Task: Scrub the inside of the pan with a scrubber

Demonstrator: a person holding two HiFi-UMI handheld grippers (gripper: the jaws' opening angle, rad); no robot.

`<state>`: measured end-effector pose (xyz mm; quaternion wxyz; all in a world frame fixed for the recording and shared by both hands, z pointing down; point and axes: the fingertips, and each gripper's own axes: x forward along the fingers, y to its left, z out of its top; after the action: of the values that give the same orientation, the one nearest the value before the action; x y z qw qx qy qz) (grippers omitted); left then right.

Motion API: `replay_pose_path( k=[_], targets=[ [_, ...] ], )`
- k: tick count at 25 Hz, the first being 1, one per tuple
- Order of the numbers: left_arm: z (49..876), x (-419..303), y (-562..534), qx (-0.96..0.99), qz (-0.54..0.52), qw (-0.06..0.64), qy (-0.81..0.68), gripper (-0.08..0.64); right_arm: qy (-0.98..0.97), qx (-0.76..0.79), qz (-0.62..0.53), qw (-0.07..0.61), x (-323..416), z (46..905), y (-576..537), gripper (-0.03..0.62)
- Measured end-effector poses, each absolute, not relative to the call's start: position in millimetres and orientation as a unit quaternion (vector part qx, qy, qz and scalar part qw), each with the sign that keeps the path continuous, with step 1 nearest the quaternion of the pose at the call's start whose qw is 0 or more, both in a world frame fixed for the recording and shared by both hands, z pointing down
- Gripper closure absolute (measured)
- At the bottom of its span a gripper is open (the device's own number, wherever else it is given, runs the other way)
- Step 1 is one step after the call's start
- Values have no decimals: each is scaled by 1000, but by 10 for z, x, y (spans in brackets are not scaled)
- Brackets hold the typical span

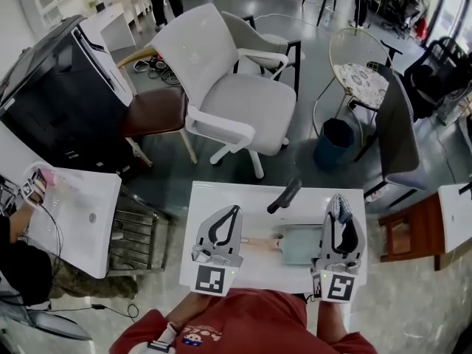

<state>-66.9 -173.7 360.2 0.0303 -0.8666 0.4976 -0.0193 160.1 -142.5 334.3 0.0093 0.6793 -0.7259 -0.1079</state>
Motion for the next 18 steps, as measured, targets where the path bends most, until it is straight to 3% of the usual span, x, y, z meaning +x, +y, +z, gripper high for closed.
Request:
replay_pose_path(
  k=[18],
  targets=[
    [3630,-632,-1755,-871,-18,22,491,546,-733,675,-80,10,1577,3443,-1487,426]
  ],
)
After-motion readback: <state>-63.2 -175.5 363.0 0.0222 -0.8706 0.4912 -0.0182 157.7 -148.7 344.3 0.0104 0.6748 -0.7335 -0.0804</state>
